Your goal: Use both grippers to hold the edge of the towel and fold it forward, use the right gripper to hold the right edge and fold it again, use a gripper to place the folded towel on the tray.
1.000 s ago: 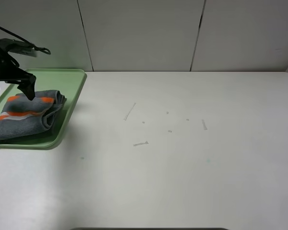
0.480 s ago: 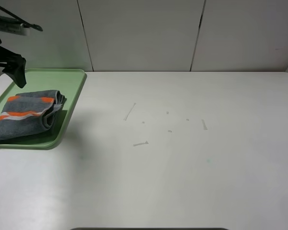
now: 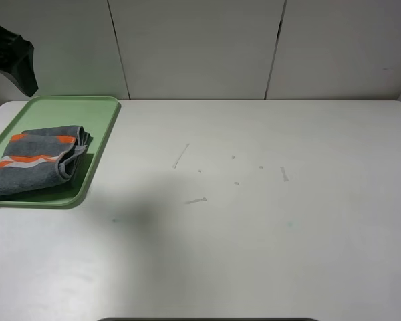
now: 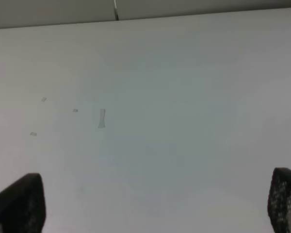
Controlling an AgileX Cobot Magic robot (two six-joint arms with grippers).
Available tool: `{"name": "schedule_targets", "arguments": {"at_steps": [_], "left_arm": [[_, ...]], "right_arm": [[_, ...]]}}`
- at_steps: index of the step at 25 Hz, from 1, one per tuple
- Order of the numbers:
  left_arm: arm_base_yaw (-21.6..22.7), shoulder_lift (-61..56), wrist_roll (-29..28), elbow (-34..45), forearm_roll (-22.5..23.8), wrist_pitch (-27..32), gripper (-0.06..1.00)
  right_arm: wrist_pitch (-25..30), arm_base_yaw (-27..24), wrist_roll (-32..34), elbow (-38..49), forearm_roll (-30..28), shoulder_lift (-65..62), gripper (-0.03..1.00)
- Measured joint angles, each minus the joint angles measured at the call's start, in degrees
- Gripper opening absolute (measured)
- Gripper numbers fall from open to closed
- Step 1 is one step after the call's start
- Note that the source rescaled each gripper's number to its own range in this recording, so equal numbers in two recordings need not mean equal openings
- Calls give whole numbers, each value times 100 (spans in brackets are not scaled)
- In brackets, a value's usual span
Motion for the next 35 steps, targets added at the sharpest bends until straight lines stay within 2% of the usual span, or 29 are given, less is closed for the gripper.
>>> {"name": "schedule_targets", "arguments": {"at_steps": [4, 11, 19, 25, 35], "left_arm": [[-339, -338, -216, 84, 0, 165, 100], [-797, -1433, -476, 975, -11, 126, 100], [-830, -3036, -665, 2218, -284, 80, 100], [-830, -4219, -671, 3203, -313, 53, 100], [-830, -5806, -677, 4457, -535, -56, 100]], "right_arm": [[0, 0, 0, 0, 0, 0, 100], [0, 0, 0, 0, 0, 0, 100], [0, 0, 0, 0, 0, 0, 100], [-6, 0, 0, 0, 0, 0, 100], [-6, 0, 0, 0, 0, 0, 100]]}}
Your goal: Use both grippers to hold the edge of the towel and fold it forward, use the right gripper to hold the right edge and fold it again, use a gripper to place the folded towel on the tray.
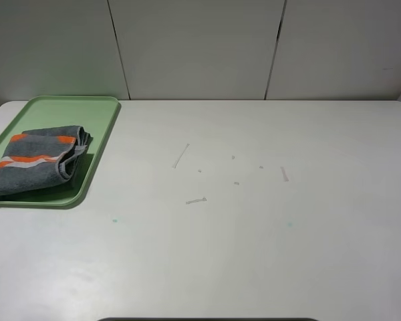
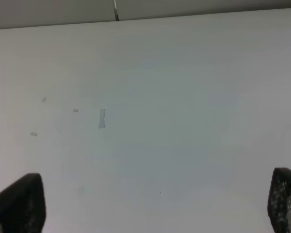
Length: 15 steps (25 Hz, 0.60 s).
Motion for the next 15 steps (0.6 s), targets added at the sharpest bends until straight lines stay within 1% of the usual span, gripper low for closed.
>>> {"name": "schedule_targets", "arguments": {"at_steps": [3, 5, 9, 13, 15], "left_arm": [[0, -377, 0, 414, -63, -69, 100], [0, -619, 37, 647, -77, -240, 100], [0, -923, 277, 696, -232, -337, 100], [0, -1062, 383, 696, -271, -361, 100], [13, -1165, 546, 696, -327, -395, 100]], "right_arm": [[0, 0, 0, 0, 0, 0, 100], [0, 0, 0, 0, 0, 0, 100], [0, 0, 0, 0, 0, 0, 100], [6, 0, 0, 0, 0, 0, 100], [6, 0, 0, 0, 0, 0, 100]]}}
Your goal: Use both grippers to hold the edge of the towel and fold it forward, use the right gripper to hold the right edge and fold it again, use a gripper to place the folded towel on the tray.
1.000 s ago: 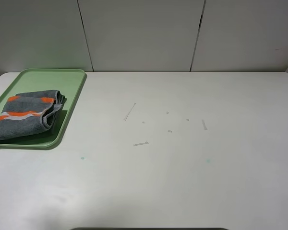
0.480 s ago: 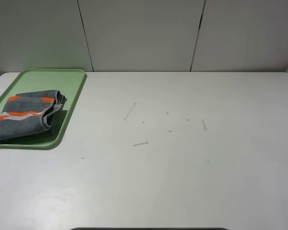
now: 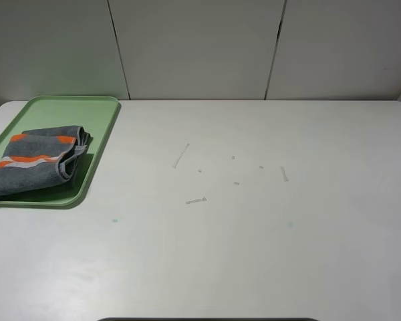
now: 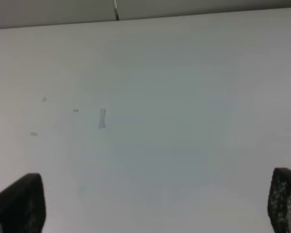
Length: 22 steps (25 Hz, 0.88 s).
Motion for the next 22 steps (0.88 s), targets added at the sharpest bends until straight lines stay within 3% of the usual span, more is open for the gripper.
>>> {"name": "schedule_targets", "arguments": {"at_steps": [3, 12, 22], "left_arm": [[236, -214, 434, 0, -350, -5, 100], [1658, -1374, 1264, 0, -876, 69, 100], [1895, -1676, 1648, 0, -1161, 147, 100]], "right_arm": [[0, 0, 0, 0, 0, 0, 100], [0, 0, 0, 0, 0, 0, 100], [-6, 0, 0, 0, 0, 0, 100]]}}
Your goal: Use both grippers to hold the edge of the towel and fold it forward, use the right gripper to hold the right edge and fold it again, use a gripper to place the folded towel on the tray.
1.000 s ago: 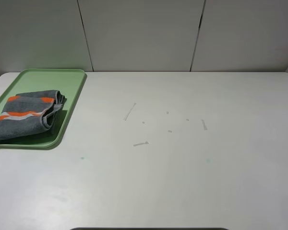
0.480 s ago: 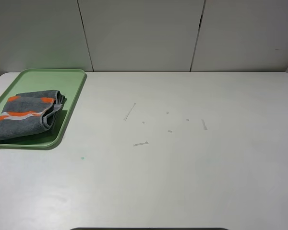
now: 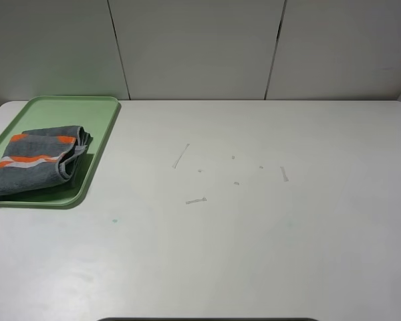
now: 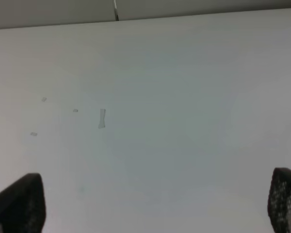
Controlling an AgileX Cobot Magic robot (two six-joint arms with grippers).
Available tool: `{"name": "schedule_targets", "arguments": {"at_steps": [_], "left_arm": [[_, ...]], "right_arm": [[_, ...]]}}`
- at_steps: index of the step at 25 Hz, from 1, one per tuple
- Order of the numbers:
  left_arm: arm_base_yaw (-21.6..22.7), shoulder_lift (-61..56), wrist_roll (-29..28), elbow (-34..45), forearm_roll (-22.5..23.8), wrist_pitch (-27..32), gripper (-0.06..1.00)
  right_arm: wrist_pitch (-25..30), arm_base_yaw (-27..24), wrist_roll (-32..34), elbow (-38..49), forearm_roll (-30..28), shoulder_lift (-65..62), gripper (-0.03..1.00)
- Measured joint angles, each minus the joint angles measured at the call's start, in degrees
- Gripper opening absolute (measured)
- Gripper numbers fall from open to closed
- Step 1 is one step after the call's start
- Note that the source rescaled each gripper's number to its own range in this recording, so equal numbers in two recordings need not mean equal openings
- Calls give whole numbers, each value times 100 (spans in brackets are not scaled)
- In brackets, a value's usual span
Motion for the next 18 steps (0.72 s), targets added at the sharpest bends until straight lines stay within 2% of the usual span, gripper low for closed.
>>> {"name": "schedule_targets", "arguments": {"at_steps": [18], "left_arm": [[0, 0, 18, 0, -11, 0, 100]], "right_arm": [[0, 0, 0, 0, 0, 0, 100]]}}
